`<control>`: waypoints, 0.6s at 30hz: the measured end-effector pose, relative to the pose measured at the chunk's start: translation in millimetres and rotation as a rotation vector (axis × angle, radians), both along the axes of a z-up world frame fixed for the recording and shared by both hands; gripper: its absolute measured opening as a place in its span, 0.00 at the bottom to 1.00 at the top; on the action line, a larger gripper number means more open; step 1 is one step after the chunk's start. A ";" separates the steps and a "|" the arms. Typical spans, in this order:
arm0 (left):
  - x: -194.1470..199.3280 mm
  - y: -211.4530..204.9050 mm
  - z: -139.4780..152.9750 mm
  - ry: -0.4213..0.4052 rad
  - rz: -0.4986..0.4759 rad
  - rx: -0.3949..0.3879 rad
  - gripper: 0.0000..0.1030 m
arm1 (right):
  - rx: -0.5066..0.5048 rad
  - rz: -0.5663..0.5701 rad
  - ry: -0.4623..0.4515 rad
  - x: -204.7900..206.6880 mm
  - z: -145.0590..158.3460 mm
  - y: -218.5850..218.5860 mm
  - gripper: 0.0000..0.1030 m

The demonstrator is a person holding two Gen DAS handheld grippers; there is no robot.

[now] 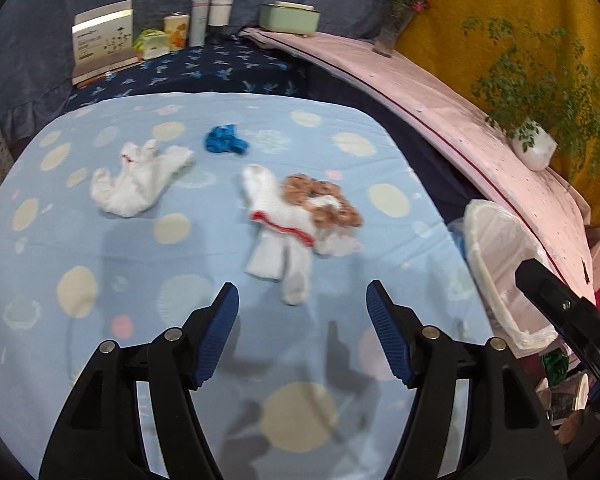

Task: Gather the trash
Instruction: 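Move both open tools back over the white tissue and sock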

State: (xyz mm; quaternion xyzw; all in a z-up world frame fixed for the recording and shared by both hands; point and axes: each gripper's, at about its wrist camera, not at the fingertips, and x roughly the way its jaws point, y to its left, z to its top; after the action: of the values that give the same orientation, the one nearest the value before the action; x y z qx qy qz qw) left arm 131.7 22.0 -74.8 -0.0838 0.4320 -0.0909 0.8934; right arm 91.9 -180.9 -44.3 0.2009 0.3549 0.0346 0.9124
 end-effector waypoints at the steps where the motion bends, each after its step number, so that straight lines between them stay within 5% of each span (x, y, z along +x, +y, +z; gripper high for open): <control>1: 0.8 8.8 -0.3 0.002 0.014 -0.006 0.64 | -0.002 0.009 0.004 1.9 -0.7 6.9 0.45; 18: 41.2 122.0 -18.1 0.025 0.214 0.021 0.82 | -0.034 0.120 0.096 52.0 -41.9 106.9 0.57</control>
State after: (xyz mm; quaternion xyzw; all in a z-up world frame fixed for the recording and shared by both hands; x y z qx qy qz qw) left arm 172.9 144.1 -92.8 -0.1214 0.4326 0.0104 0.8933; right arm 143.9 -74.1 -86.2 0.1652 0.4102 0.0736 0.8939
